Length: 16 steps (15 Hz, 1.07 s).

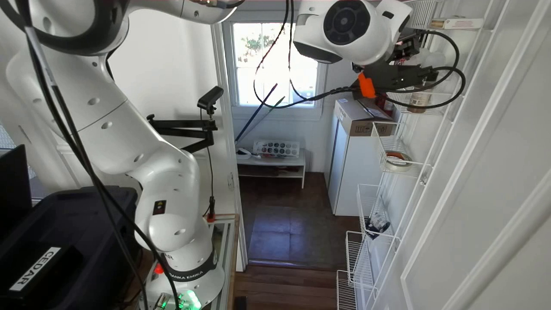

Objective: Move the black clip to the top shelf

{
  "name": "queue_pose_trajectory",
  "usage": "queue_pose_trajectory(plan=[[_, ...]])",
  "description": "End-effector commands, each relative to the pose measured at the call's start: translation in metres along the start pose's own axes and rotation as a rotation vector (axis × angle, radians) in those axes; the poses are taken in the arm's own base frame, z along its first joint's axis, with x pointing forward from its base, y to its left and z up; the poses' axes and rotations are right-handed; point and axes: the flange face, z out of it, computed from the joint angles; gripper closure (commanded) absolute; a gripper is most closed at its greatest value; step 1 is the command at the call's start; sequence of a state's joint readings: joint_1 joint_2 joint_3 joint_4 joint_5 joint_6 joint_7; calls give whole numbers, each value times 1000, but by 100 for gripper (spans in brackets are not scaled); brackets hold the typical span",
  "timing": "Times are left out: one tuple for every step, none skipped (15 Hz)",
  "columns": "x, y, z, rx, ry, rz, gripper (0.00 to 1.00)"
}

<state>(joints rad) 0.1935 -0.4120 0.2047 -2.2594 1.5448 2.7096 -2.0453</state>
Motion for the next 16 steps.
queue_pose_trajectory(plan=[[8, -17, -19, -77, 3, 25, 0], [9, -20, -23, -91, -16, 27, 0], [7, -23, -26, -107, -39, 38, 0], [5, -25, -29, -122, -61, 57, 0], [2, -29, -33, -139, -84, 81, 0], [-2, -32, -37, -164, -109, 98, 0], [-6, -35, -40, -179, -135, 119, 0], [-9, -37, -44, -198, -155, 128, 0], [-10, -39, -49, -204, -164, 134, 0], [-11, -41, -53, -203, -169, 143, 0], [-11, -42, -59, -196, -168, 145, 0], [-11, -43, -64, -184, -170, 149, 0], [-9, -42, -70, -187, -170, 152, 0], [-8, -40, -76, -170, -169, 157, 0], [-10, -39, -81, -137, -176, 185, 0], [-9, -38, -86, -129, -189, 205, 0]])
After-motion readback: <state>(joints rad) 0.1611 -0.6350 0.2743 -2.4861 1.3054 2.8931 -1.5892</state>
